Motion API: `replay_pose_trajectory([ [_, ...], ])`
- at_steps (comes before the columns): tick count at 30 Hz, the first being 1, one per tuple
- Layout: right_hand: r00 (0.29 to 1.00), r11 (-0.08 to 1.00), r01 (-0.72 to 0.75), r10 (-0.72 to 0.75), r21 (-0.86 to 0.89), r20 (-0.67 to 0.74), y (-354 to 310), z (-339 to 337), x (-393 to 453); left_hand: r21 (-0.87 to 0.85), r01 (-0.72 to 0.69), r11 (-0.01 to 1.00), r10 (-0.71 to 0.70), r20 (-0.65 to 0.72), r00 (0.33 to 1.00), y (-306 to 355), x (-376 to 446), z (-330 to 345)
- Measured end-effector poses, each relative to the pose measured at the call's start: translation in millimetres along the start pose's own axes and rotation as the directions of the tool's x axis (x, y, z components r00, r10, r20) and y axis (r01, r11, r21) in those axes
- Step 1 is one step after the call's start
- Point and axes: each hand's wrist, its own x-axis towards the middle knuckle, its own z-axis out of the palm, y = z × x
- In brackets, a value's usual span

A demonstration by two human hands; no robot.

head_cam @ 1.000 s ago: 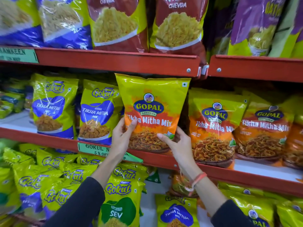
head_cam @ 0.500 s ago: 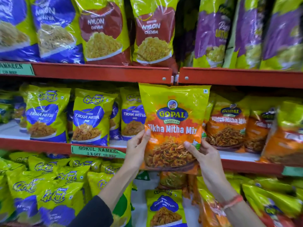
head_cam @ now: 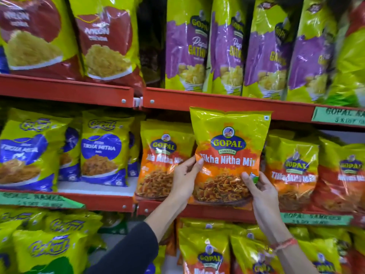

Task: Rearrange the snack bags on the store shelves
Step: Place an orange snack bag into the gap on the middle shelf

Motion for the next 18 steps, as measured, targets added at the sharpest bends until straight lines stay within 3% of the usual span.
replay_pose_trajectory([
  [5,0.999,0.995,-0.019,0.021,-0.094,0.027,22,-19,33,0.033,-0.023,0.999,0.027,-0.109,0.994,-23,21,26],
  [9,0.994,0.992,-0.087,0.092,-0.091,0.050,54,-20,42,0.066,0.051,0.997,-0.040,-0.160,0.986,-47,23,24],
  [18,0.999,0.972,-0.033,0.022,-0.233,-0.050,51,-6,28,0.171,0.109,0.979,-0.092,-0.106,0.990,-46,12,15],
])
